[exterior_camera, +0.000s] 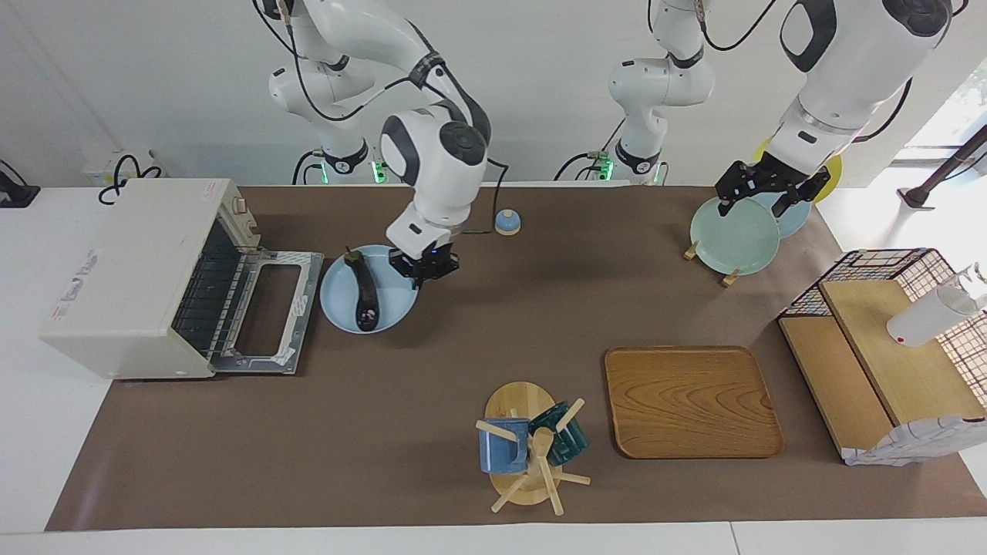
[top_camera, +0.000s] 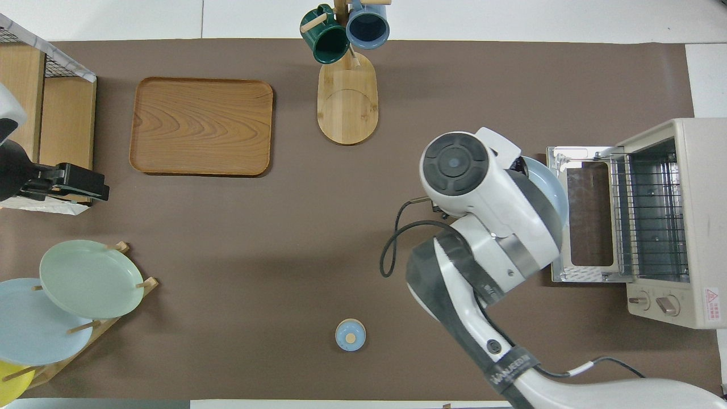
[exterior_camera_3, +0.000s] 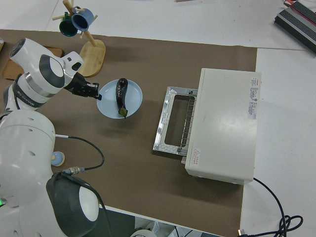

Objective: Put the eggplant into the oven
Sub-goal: 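Carry the eggplant into the open oven with the right gripper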

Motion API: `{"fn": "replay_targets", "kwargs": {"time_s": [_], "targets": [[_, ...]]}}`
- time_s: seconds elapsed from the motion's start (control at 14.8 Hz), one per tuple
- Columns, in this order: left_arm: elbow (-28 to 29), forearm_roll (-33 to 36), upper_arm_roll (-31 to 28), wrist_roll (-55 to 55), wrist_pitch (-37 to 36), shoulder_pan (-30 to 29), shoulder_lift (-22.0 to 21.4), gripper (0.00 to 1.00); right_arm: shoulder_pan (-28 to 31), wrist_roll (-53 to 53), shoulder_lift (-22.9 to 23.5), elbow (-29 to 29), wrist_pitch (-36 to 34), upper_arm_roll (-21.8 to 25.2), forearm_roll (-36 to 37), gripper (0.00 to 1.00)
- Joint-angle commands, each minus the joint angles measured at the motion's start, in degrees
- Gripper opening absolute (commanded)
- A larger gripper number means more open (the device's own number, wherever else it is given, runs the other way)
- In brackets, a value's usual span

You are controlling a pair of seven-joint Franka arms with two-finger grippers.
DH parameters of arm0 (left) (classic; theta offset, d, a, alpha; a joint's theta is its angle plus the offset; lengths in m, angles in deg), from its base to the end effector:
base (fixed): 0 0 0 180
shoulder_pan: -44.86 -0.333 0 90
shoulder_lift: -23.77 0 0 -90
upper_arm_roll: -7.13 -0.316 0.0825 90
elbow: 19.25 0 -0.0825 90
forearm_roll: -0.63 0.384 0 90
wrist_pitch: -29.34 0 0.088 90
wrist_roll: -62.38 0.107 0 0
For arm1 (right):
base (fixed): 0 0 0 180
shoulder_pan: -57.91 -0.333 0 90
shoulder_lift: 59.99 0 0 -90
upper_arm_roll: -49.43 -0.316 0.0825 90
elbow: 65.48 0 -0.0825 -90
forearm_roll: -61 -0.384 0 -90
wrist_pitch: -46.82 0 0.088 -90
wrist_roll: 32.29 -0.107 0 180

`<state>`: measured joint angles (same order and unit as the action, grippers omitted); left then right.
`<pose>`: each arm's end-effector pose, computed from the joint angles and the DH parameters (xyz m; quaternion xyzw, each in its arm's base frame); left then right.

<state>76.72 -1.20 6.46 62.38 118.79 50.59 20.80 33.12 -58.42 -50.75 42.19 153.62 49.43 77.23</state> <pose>0.5326 -0.0505 0.6030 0.9984 -0.0438 -0.0317 0.0149 0.5366 0.2241 0.4134 0.9867 0.0410 -0.0224 0.1558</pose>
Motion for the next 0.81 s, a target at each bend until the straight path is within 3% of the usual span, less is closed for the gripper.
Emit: {"fn": "replay_targets", "kwargs": {"time_s": [0.0, 0.27, 0.47, 0.74], "targets": [[-0.7, 1.1, 1.6, 0.8, -1.3, -1.8, 0.3, 1.00, 8.0, 8.4, -6.9, 9.2, 1.3, -0.9, 1.1, 0.00], [-3.5, 1.1, 1.2, 0.9, -1.6, -1.7, 2.8, 1.00, 19.4, 22.7, -8.0, 10.5, 1.4, -0.9, 1.1, 0.00], [-3.4, 1.1, 1.4, 0.9, -2.2, -1.7, 1.7, 1.00, 26.4, 31.9, -8.1, 11.8, 4.7, -0.9, 1.2, 0.00], [-2.7, 1.1, 1.5, 0.8, -2.6, -1.7, 0.4, 1.00, 29.1, 32.5, -9.9, 17.5, 10.6, -1.0, 1.0, 0.00]]}}
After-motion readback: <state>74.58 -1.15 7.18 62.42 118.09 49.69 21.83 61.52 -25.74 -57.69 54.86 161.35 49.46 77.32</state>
